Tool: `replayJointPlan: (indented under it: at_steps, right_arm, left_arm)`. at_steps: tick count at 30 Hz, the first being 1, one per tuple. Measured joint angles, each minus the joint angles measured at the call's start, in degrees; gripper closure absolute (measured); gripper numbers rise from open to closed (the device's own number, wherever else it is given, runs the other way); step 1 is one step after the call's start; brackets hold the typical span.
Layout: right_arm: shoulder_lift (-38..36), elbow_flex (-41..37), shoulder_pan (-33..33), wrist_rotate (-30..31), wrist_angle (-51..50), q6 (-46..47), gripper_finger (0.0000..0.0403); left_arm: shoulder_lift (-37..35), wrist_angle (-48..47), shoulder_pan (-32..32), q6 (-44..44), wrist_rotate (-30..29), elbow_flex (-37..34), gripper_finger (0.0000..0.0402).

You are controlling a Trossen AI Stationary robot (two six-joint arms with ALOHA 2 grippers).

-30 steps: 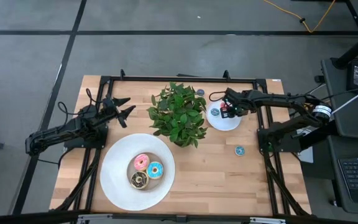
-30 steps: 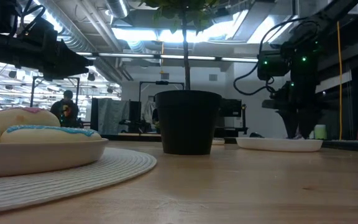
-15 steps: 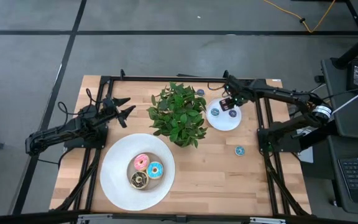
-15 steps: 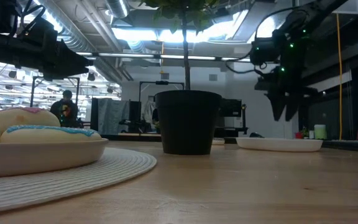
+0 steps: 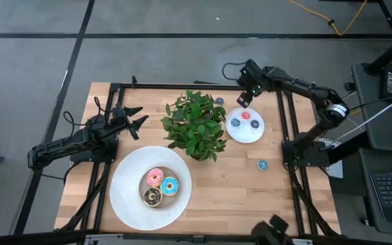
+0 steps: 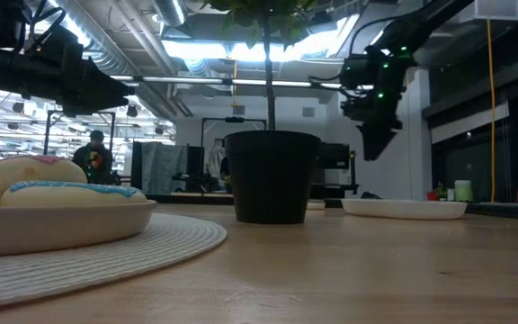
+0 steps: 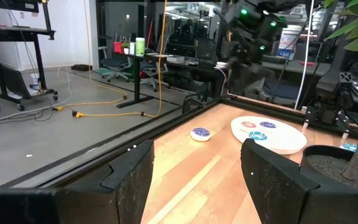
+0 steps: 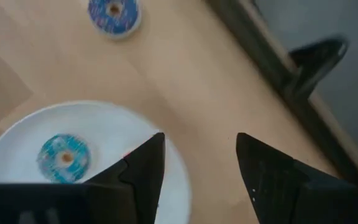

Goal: Pick & Place donuts
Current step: Put the small blue donut on the white plate

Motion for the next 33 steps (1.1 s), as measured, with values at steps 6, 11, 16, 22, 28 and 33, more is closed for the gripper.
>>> replayJointPlan:
  at_steps: [6, 11, 16, 22, 28, 33]
  right_arm:
    - [7.88, 7.89, -1.64, -3.02, -0.54, -5.98, 0.0205]
    - [14.17, 12.52, -1.84, -4.51, -1.78, -1.80, 0.0205]
    - [19.44, 16.16, -1.12, -6.48, -2.00, 3.25, 0.0205]
    - [23.24, 18.68, 1.00, -7.54, -0.95, 4.86, 0.0205]
    - [24.88, 18.96, 3.35, -8.48, 2.75, 6.51, 0.0205]
    - [26.83, 18.96, 4.73, -8.56, 4.94, 7.85, 0.0205]
  left_arm:
    - [0.01, 0.01, 0.01, 0.00, 0.00, 0.00, 0.0169]
    - [0.00, 0.00, 0.02, 0.02, 0.00, 0.00, 0.0169]
    - [0.02, 0.01, 0.02, 0.02, 0.00, 0.00, 0.0169]
    - [0.00, 0.02, 0.02, 0.02, -0.02, 0.00, 0.0169]
    - [0.01, 0.01, 0.02, 0.01, -0.01, 0.00, 0.0169]
    - [0.01, 0.00, 0.02, 0.01, -0.02, 0.00, 0.0169]
